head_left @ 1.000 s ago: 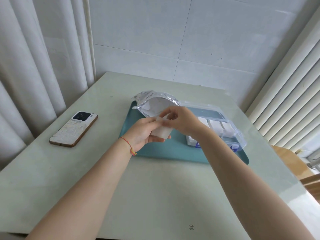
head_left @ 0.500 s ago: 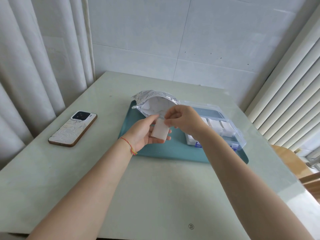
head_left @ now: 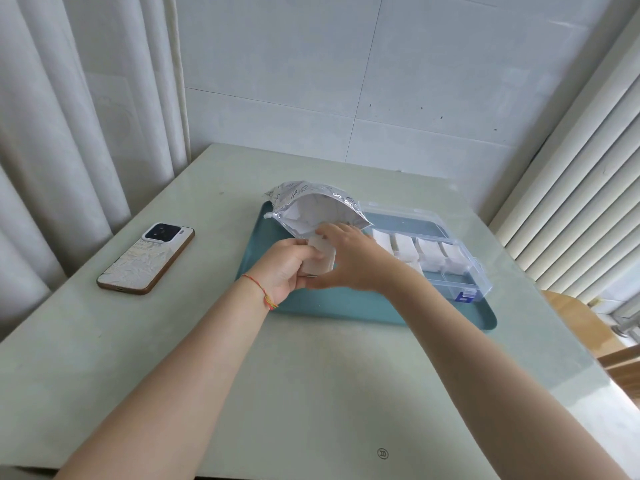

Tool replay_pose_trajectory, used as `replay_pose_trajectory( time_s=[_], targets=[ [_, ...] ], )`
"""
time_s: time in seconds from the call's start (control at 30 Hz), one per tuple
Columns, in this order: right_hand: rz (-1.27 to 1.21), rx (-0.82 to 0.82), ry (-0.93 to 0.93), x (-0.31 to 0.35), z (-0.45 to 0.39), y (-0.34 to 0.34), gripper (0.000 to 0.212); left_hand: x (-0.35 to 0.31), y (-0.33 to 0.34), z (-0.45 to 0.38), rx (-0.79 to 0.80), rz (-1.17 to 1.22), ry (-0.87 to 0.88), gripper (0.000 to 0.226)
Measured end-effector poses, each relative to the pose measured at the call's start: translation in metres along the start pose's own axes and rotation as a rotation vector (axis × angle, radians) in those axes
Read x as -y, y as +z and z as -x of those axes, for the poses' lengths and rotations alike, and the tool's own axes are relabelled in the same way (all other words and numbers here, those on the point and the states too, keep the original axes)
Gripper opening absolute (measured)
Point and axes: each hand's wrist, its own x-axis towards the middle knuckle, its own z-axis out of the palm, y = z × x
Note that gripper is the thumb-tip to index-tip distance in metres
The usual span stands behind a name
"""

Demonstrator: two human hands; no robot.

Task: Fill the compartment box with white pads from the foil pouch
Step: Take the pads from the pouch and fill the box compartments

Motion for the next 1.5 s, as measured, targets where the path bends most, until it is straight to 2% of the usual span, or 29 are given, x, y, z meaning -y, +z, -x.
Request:
replay_pose_trajectory(
  time_s=[0.1, 0.17, 0.23, 0.27, 0.33, 0.37, 0.43, 0.5, 0.57, 0.63, 0.73, 0.83, 1.0, 1.13, 1.23, 1.33, 1.4, 1.5],
  targets=[
    [0.038, -0.082, -0.013, 0.004, -0.004, 0.001, 0.071, -0.002, 0.0, 0.001, 0.015, 0.013, -0.017, 0.023],
    [-0.066, -0.08, -0.017, 0.004, -0.005, -0.003, 0.077, -0.007, -0.001, 0.004, -0.01, -0.028, 0.0, 0.018],
    [-0.191, -0.092, -0.004, 0.0, -0.005, -0.007, 0.082, -0.014, -0.007, 0.003, -0.106, -0.132, 0.071, 0.015],
    [-0.218, -0.11, 0.008, -0.003, -0.006, -0.009, 0.075, -0.018, -0.011, 0.001, -0.187, -0.195, 0.136, 0.011],
    [-0.189, -0.143, 0.033, -0.011, -0.01, -0.012, 0.052, -0.026, -0.023, -0.003, -0.388, -0.376, 0.33, 0.011],
    [-0.174, -0.147, 0.056, -0.013, -0.014, -0.014, 0.048, -0.029, -0.026, -0.005, -0.466, -0.504, 0.435, 0.014],
    [-0.195, -0.147, 0.111, -0.016, -0.02, -0.017, 0.055, -0.033, -0.029, -0.009, -0.547, -0.819, 0.602, 0.01],
    [-0.232, -0.168, 0.127, -0.016, -0.026, -0.02, 0.063, -0.035, -0.029, -0.018, -0.557, -1.097, 0.649, 0.01],
    [-0.259, -0.184, 0.112, -0.015, -0.033, -0.022, 0.066, -0.039, -0.03, -0.028, -0.527, -1.223, 0.609, 0.014],
    [-0.261, -0.195, 0.11, -0.015, -0.038, -0.024, 0.063, -0.045, -0.03, -0.033, -0.526, -1.243, 0.58, 0.02],
    [-0.249, -0.193, 0.125, -0.014, -0.044, -0.024, 0.059, -0.048, -0.03, -0.037, -0.567, -1.184, 0.658, 0.043],
    [-0.286, -0.146, 0.187, -0.007, -0.059, -0.017, 0.051, -0.046, -0.031, -0.039, -0.558, -1.08, 0.715, 0.051],
    [-0.389, -0.133, 0.306, 0.007, -0.099, 0.002, 0.042, -0.046, -0.036, -0.047, -0.586, -1.008, 0.719, 0.042],
    [-0.414, -0.216, 0.341, 0.019, -0.118, 0.012, 0.01, -0.047, -0.042, -0.054, -0.603, -0.958, 0.686, 0.036],
    [-0.385, -0.227, 0.365, 0.023, -0.124, 0.016, 0.023, -0.046, -0.043, -0.056, -0.596, -0.927, 0.693, 0.034],
    [-0.4, -0.198, 0.376, 0.022, -0.119, 0.013, 0.023, -0.045, -0.043, -0.055, -0.592, -0.908, 0.705, 0.037],
    [-0.417, -0.204, 0.357, 0.017, -0.113, 0.007, 0.015, -0.046, -0.044, -0.055, -0.595, -0.912, 0.707, 0.037],
    [-0.344, -0.182, 0.384, 0.008, -0.096, -0.005, 0.012, -0.046, -0.039, -0.052, -0.6, -0.916, 0.702, 0.033]
  ],
)
